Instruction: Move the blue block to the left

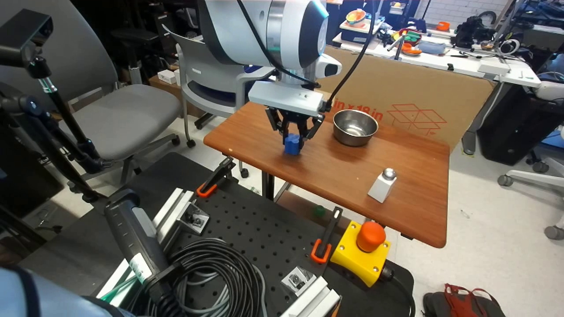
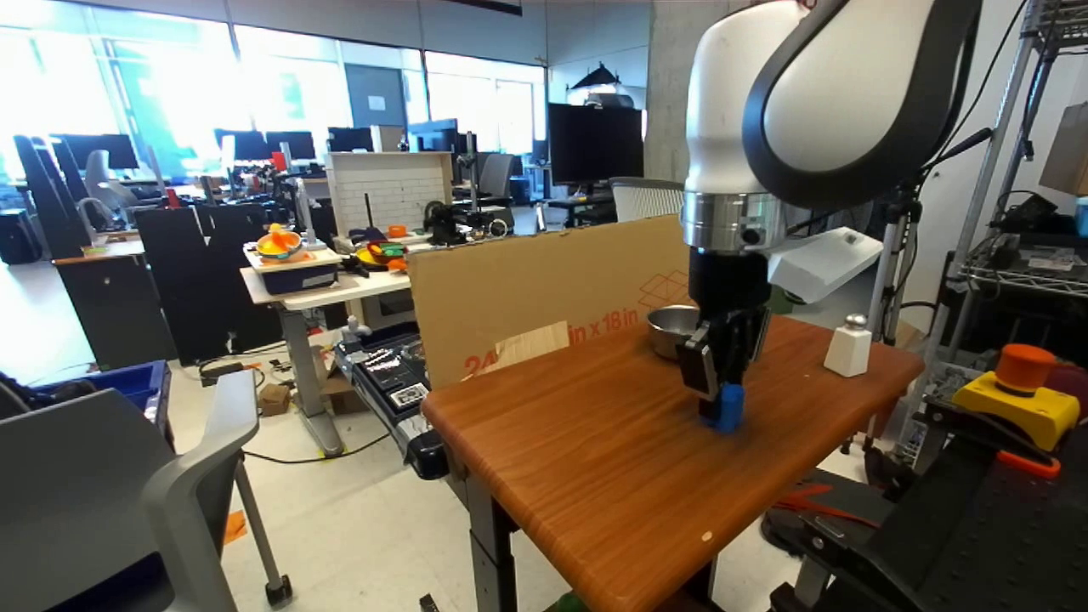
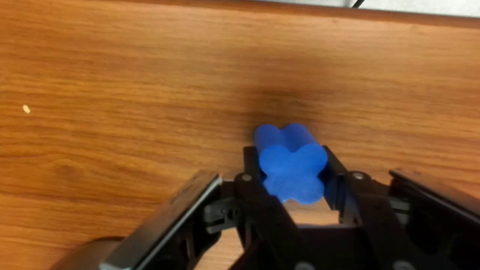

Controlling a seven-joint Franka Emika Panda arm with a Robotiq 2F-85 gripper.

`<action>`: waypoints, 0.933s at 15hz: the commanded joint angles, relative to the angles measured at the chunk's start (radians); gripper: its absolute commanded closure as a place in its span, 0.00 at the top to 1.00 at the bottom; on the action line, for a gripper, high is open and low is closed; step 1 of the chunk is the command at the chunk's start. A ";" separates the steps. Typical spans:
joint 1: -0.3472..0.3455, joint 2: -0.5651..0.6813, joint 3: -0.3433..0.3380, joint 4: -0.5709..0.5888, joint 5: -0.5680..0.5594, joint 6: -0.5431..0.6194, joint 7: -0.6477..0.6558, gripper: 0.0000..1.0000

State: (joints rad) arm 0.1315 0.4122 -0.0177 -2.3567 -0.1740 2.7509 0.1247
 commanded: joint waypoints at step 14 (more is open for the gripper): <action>-0.075 -0.251 -0.018 -0.152 0.098 -0.154 -0.022 1.00</action>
State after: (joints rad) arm 0.1179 0.2900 -0.0274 -2.4239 -0.1287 2.6854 0.1252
